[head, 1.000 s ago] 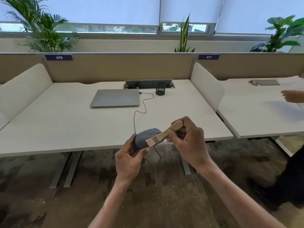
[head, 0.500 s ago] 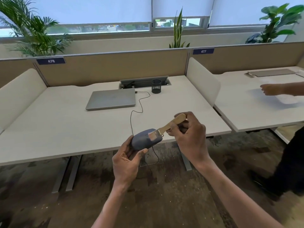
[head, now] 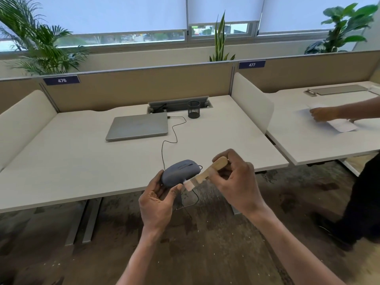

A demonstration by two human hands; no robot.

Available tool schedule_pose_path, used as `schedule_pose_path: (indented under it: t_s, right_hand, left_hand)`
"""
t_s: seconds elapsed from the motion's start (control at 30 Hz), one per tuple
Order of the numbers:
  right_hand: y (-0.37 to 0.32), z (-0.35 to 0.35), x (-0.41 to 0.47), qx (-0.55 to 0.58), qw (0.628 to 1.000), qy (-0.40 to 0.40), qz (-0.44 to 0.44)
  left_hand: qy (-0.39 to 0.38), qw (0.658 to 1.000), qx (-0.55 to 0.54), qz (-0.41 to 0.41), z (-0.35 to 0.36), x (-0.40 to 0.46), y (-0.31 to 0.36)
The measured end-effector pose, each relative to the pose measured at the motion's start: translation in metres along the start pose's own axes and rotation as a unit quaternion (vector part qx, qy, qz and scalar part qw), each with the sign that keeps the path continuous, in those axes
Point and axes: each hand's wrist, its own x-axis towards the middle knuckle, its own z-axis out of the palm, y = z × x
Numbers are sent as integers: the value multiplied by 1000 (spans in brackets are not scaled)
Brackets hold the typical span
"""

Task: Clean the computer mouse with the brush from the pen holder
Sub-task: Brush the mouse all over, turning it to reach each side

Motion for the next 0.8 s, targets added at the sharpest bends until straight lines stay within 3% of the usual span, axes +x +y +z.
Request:
schedule_pose_path:
  t_s: [0.1, 0.33, 0.43, 0.6, 0.8]
  right_hand:
    - [8, 5, -5, -10, 1000, -6, -9]
    - [19, -6, -9, -31, 990, 133, 24]
    - [10, 1, -19, -42, 995, 91, -18]
    - [-7, 14, -42, 35, 998, -29, -47]
    - [10, 5, -26, 42, 998, 20, 29]
  left_hand:
    - [-1, 1000, -3, -2, 0, 1, 1]
    - [21, 1000, -12, -13, -5, 4, 2]
    - [22, 1000, -5, -14, -3, 3, 1]
    - [25, 999, -21, -23, -2, 3, 4]
    - [25, 999, -18, -22, -5, 0, 4]
